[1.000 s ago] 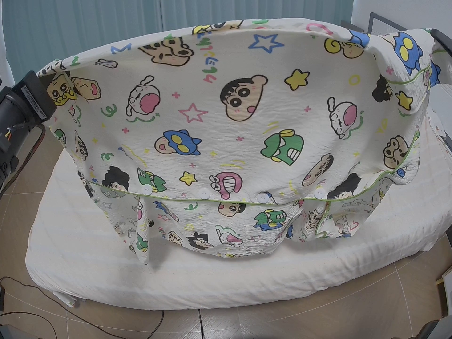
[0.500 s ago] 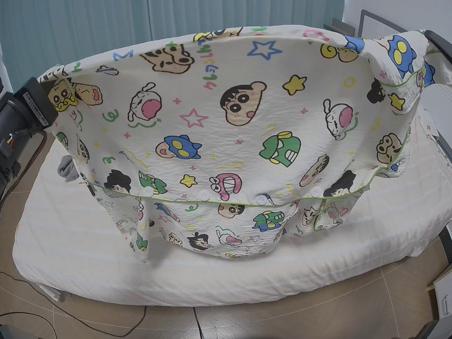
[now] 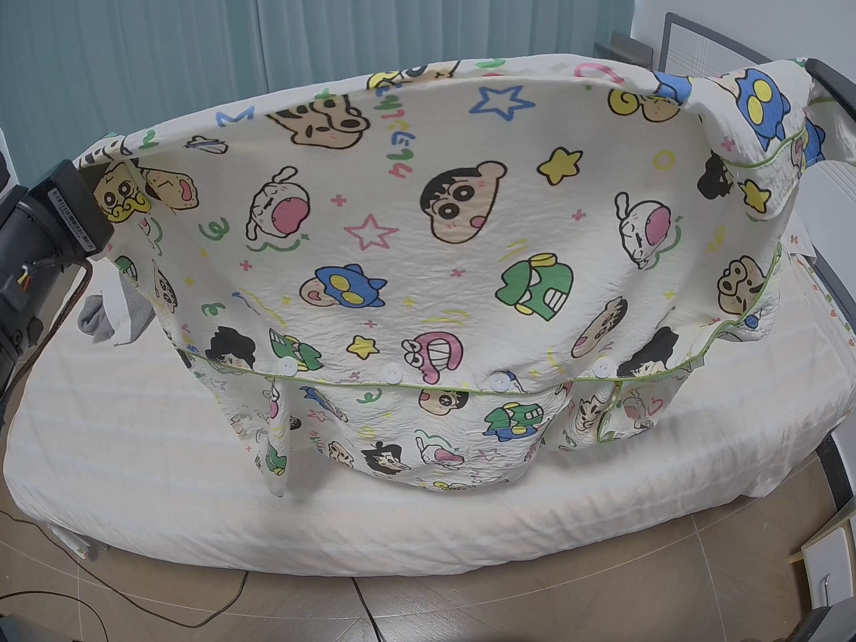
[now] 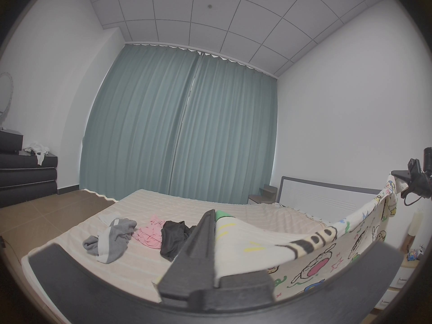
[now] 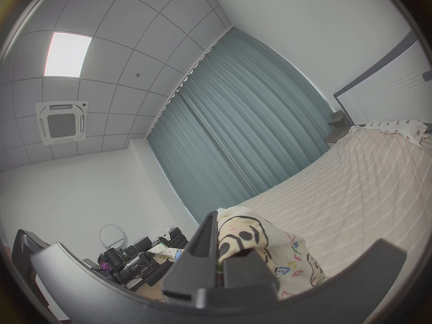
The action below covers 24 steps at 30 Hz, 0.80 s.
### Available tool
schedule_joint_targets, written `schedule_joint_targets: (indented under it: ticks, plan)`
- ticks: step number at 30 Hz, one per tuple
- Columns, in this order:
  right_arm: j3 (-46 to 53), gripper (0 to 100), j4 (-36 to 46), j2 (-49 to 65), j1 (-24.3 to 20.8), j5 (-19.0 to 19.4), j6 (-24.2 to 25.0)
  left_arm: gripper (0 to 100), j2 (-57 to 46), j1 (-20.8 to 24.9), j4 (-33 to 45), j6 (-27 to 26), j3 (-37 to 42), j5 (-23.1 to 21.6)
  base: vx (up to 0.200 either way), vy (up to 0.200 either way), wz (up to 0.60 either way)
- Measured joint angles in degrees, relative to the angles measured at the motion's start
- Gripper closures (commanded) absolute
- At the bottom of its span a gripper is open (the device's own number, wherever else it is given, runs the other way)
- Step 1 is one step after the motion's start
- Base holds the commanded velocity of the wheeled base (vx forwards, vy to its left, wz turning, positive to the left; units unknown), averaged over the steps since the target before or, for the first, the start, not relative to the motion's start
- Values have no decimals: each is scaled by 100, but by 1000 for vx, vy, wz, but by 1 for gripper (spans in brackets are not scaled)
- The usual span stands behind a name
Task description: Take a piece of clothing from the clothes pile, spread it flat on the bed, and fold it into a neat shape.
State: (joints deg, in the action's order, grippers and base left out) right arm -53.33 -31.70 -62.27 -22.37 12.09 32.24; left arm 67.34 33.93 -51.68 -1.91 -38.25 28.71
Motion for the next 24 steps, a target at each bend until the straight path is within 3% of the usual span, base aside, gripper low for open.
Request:
schedule_joint_targets:
  ticks: [24]
  plan:
    - [-30, 100, -5, 94, 0, -13, 0, 100, -80, 0, -9, 15, 2, 18, 0, -200, 0]
